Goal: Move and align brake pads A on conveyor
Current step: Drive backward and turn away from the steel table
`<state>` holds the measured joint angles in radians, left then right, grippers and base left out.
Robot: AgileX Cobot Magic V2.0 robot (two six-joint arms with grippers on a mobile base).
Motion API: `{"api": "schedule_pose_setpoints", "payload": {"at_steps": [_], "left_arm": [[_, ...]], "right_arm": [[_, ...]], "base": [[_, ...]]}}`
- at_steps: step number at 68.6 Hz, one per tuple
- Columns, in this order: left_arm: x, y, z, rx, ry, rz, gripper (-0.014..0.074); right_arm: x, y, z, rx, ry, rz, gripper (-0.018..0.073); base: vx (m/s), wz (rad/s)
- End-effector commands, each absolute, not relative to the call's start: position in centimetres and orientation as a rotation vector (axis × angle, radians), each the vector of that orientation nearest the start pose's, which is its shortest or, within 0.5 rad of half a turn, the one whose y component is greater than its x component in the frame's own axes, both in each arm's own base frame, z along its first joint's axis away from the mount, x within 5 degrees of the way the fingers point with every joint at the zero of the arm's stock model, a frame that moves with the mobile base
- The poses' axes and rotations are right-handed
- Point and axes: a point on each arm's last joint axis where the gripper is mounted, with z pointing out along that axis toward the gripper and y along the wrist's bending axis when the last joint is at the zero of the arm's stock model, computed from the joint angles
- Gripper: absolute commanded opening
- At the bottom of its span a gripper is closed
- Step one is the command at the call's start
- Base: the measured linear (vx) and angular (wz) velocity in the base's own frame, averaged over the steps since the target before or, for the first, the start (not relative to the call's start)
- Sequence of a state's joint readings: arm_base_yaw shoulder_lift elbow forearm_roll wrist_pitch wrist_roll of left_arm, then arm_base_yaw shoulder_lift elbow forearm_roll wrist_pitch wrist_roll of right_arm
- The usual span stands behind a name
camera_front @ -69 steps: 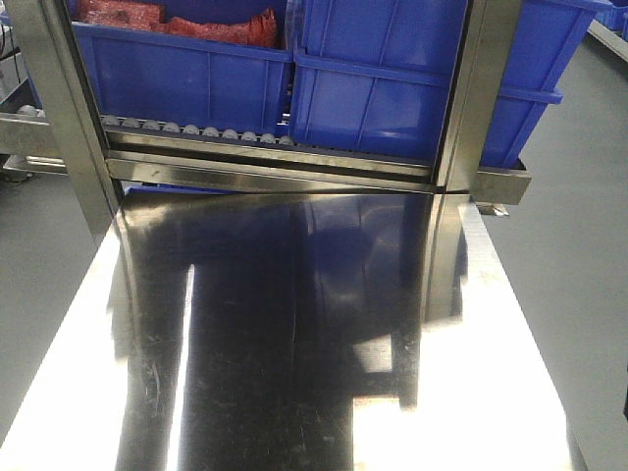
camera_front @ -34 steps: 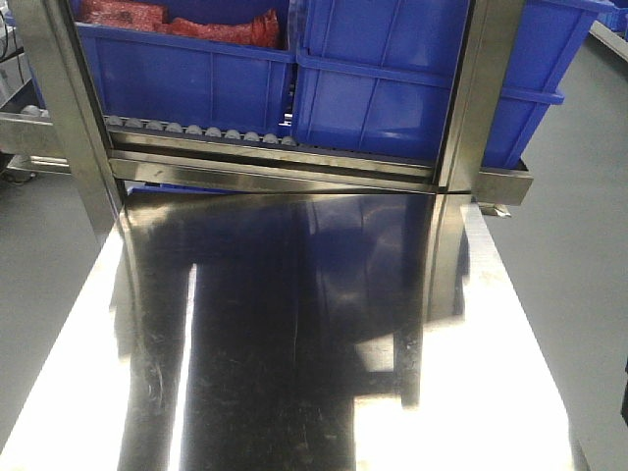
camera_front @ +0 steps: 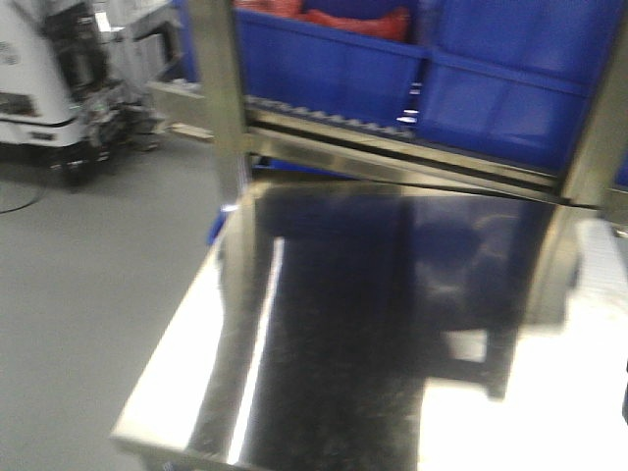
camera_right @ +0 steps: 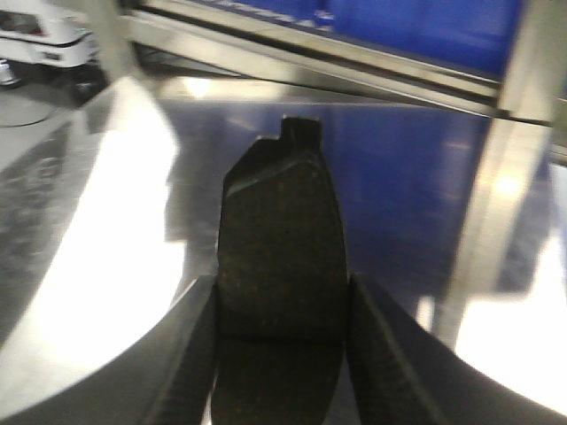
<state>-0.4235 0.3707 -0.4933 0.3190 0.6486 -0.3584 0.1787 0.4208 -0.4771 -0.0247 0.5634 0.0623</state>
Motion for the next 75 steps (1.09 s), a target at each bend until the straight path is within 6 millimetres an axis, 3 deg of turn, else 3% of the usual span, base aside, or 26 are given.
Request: {"api": "schedule_pose_setpoints", "payload": {"at_steps": [1, 75], "left_arm": [[7.61, -1.69, 31.48, 0.205, 1.865, -0.18, -0.0006], [7.61, -1.69, 31.47, 0.205, 1.867, -0.18, -0.0006]], "right_arm": [[8.83, 1.41, 31.15, -0.125, 1.865, 0.125, -0.0004], [8.83, 1.41, 31.15, -0.125, 1.865, 0.125, -0.0004]], "base": [[-0.16, 0.77], [-0.2, 0.81]]}}
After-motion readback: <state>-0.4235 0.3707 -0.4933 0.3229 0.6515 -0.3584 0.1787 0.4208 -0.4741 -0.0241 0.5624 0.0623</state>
